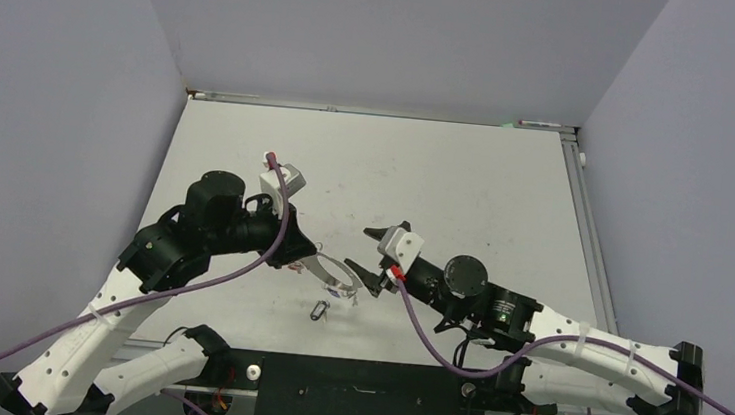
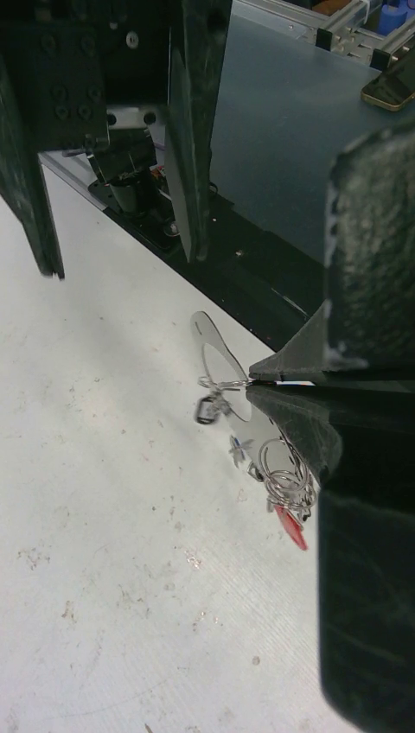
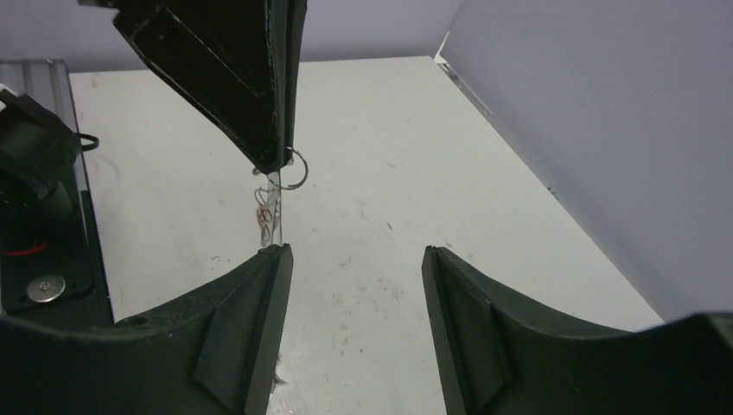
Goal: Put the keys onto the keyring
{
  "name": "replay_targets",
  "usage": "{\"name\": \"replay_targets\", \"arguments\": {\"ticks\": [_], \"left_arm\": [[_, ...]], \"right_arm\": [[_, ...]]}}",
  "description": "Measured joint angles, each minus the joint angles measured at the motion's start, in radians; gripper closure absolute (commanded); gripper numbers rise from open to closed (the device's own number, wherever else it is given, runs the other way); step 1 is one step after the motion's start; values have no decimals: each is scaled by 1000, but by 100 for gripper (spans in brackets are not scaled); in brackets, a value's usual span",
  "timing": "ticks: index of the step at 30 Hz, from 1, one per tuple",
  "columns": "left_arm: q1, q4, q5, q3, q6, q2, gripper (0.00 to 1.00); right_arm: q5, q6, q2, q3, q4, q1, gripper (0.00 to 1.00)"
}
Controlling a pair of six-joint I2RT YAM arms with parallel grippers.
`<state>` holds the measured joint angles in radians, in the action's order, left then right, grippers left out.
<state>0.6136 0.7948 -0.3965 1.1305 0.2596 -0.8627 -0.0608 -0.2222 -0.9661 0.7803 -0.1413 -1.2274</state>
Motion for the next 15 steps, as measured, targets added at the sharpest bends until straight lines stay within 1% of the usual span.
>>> {"name": "replay_targets", "arguments": {"ticks": [2,5,9,15], "left_arm": [[0,5,8,0,10,-3,100],[0,5,20,0,40,-5,100],[0,5,23,0,78,-14,100],[0,23,21,0,106,-45,100]], "right_arm": [[34,8,30,0,-2,12,45],[83,2,37,-2,-15,10,44],[134,-50,3,-29,-33,10,38],[188,-144,-83,-42,-28,10,35]]}}
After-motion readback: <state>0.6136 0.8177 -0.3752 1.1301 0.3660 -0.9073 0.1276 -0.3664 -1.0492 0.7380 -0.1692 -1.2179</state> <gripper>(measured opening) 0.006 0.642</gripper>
